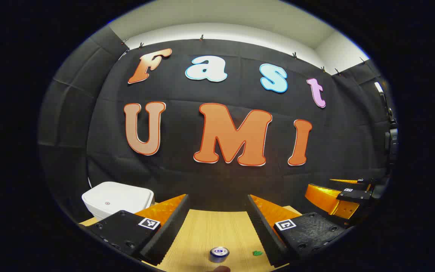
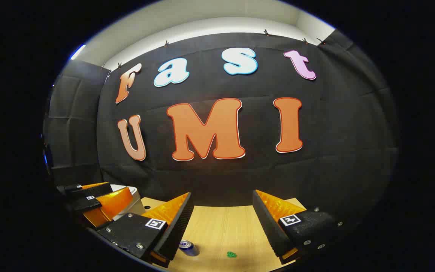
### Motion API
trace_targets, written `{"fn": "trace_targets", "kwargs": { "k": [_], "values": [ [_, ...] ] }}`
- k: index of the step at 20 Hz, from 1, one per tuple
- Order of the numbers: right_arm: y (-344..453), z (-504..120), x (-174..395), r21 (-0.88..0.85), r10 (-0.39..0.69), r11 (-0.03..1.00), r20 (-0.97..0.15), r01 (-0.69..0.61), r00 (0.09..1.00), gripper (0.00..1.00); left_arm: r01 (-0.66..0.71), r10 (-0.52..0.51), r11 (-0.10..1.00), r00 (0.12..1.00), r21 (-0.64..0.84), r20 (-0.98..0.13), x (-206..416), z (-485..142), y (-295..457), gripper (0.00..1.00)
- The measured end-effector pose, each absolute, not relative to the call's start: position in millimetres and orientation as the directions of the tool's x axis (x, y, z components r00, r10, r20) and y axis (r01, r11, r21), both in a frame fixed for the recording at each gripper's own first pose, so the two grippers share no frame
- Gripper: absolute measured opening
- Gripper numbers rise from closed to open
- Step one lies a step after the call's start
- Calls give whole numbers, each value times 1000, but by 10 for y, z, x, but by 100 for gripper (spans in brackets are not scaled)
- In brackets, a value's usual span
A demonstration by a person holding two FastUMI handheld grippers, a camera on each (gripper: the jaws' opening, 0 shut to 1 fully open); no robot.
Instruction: Press the lid of the desktop garbage bin to open it, pick up the crumpled paper on the desktop and throw it into the bin, then pick up the pop can on the desktop and drop it into the bin, and finally close the garbage bin lid.
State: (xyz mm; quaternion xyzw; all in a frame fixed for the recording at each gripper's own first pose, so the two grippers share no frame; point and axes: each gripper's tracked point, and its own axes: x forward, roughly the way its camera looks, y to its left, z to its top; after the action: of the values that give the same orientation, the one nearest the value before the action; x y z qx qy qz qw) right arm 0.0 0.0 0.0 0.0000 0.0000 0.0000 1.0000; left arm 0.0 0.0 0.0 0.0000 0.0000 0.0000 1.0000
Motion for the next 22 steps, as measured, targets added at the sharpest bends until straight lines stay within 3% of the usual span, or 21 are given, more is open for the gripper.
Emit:
{"fn": "trace_targets", "kwargs": {
  "k": [1, 6, 16, 22],
  "values": [
    [22, -5, -6, -16, 6, 1000, 3, -6, 1000, 93, 2, -2, 1000, 1000, -6, 10, -32, 17, -8, 94],
    [-11, 12, -97, -78, -1, 997, 43, 5, 999, 93, -10, 8, 998, 1000, 66, 30, -15, -21, 7, 94],
    [-108, -72, -163, -63, -20, 998, 81, 25, 997, 93, -23, 20, 997, 999, 70, 34, 34, -94, 14, 94],
    [-98, -223, -117, -50, -31, 998, 53, 34, 998, 94, -33, 31, 995, 999, 93, 33, 136, -96, 78, 94]
  ]
}}
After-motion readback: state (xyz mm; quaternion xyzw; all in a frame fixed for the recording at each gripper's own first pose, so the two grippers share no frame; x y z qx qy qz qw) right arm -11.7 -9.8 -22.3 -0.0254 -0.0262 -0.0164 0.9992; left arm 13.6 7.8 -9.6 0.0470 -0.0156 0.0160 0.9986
